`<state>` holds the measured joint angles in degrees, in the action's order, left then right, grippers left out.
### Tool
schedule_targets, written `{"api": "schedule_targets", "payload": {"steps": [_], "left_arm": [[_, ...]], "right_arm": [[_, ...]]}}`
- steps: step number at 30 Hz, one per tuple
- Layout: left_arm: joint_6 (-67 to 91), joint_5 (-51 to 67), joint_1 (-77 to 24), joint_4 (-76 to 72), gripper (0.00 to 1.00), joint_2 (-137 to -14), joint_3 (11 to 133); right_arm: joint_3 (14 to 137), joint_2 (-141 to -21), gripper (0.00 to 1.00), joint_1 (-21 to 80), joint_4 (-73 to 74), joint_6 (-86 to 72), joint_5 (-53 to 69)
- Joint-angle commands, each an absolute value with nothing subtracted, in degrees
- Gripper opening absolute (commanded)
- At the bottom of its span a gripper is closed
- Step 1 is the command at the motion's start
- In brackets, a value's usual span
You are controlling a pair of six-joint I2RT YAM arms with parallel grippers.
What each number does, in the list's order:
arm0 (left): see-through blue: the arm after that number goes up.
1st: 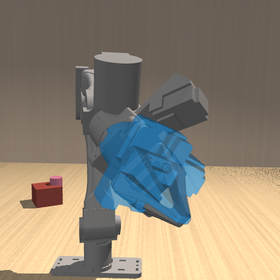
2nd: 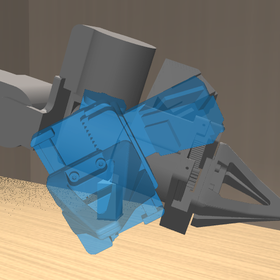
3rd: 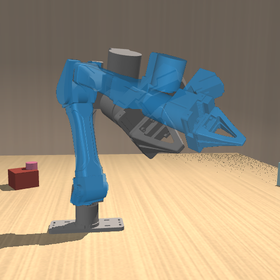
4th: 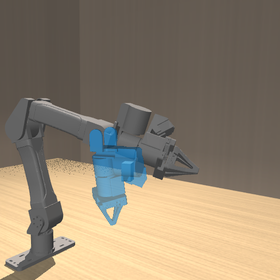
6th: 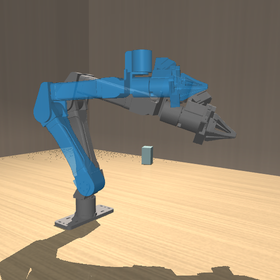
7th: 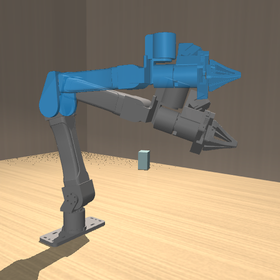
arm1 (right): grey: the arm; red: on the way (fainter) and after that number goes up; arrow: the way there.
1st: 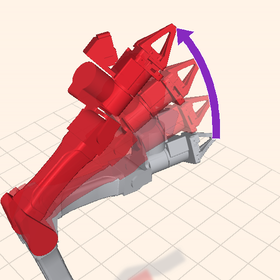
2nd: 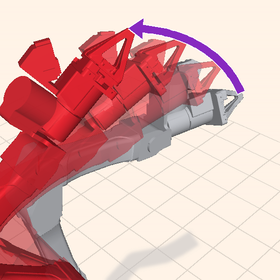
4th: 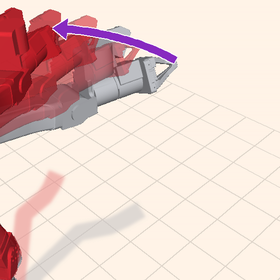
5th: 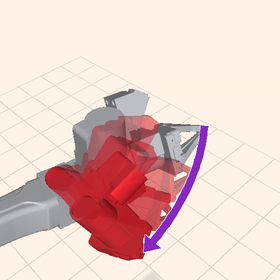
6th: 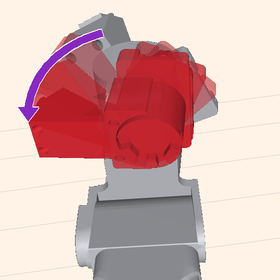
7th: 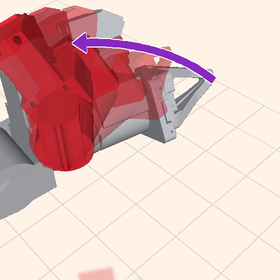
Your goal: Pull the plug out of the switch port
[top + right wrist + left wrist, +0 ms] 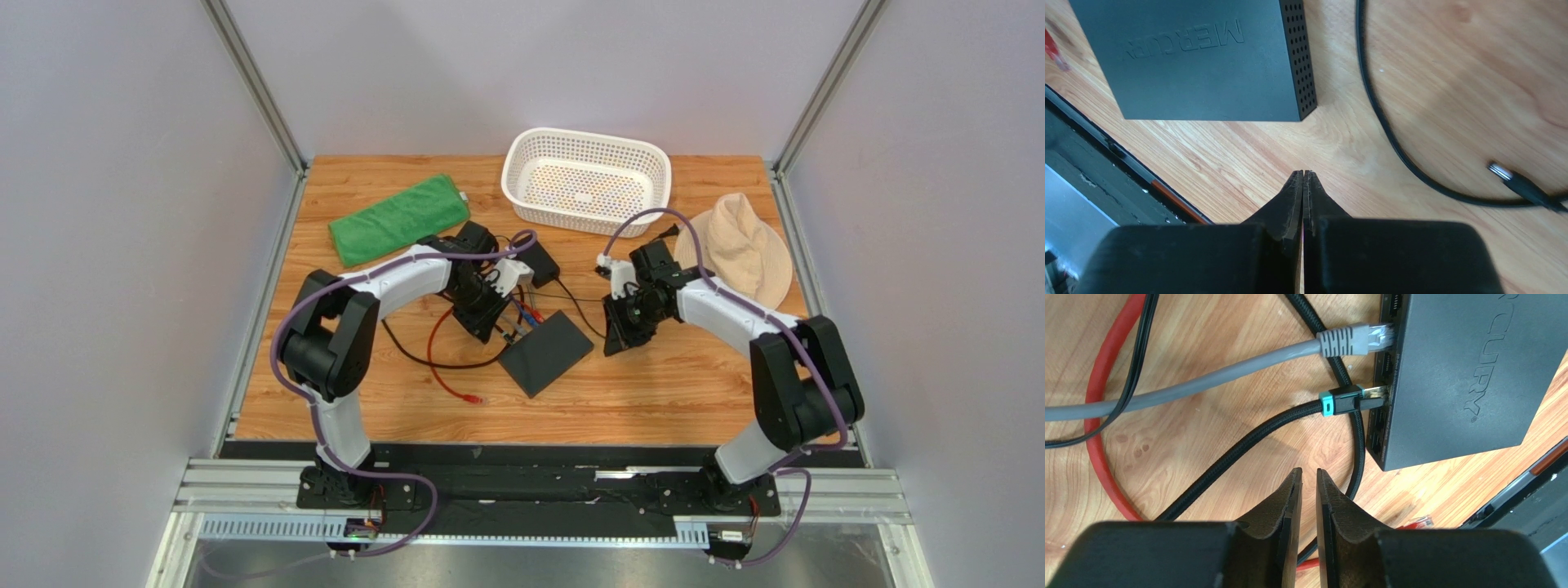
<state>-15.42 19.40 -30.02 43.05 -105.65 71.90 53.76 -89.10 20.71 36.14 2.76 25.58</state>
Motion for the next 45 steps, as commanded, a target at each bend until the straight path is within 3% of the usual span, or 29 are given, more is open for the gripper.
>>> {"api": "schedule_targets", "payload": {"steps": [1, 5, 24, 30, 39, 42, 43, 45], "left_arm": [[-17.6, 21.2, -32.3, 41.2, 0.23, -104.9, 71.5], [-16.0, 21.9, -35.3, 42.6, 0.22, -105.0, 72.1], [-17.5, 22.9, -50.4, 45.9, 0.19, -106.4, 73.4], [-19.1, 22.8, -50.3, 49.0, 0.2, -104.2, 75.7], [-15.8, 29.8, -41.6, 56.6, 0.33, -92.1, 84.1], [-10.6, 30.7, -36.6, 54.6, 0.36, -90.8, 86.2], [-9.2, 31.3, -35.3, 52.9, 0.39, -90.7, 87.1], [-6.4, 33.2, -32.0, 51.4, 0.41, -91.1, 88.0]], "right_arm": [[56.6, -96.0, 0.0, 22.2, 34.0, 1.4, 27.2], [61.2, -106.2, 0.0, 22.8, 34.2, -3.3, 30.8], [70.6, -113.5, 0.0, 24.3, 32.9, -3.2, 32.2], [71.4, -108.8, 0.0, 22.2, 34.5, -0.6, 31.7], [75.1, -87.9, 0.01, 13.5, 34.7, 13.6, 24.1], [77.0, -80.7, 0.22, 13.4, 28.6, 16.2, 22.8], [77.0, -78.2, 0.52, 13.4, 24.7, 15.6, 23.6], [77.0, -76.7, 0.81, 13.7, 21.7, 12.2, 25.6]]}}
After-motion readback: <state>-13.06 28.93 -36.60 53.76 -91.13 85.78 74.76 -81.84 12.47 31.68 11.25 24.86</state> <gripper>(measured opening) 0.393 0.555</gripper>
